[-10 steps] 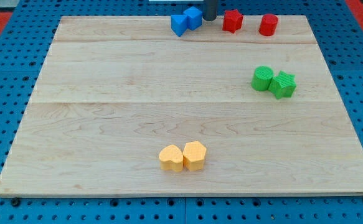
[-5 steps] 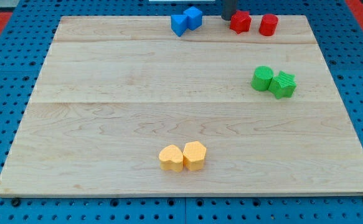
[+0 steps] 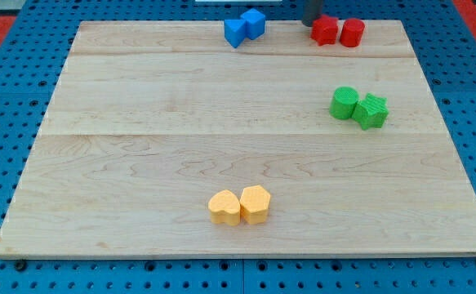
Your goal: Push the red star into the red circle
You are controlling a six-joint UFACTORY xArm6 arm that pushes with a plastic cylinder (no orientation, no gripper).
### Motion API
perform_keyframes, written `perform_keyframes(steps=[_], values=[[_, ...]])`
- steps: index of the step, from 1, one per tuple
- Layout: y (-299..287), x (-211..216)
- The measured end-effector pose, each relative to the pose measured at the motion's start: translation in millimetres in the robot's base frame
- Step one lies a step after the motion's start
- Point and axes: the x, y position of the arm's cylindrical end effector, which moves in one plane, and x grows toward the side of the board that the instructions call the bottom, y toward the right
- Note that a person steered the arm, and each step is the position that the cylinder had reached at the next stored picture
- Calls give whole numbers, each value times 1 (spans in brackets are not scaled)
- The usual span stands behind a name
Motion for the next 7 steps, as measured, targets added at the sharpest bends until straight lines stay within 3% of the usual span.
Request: perform_keyframes(steps=[1, 7], values=[[28, -1], [44, -1]])
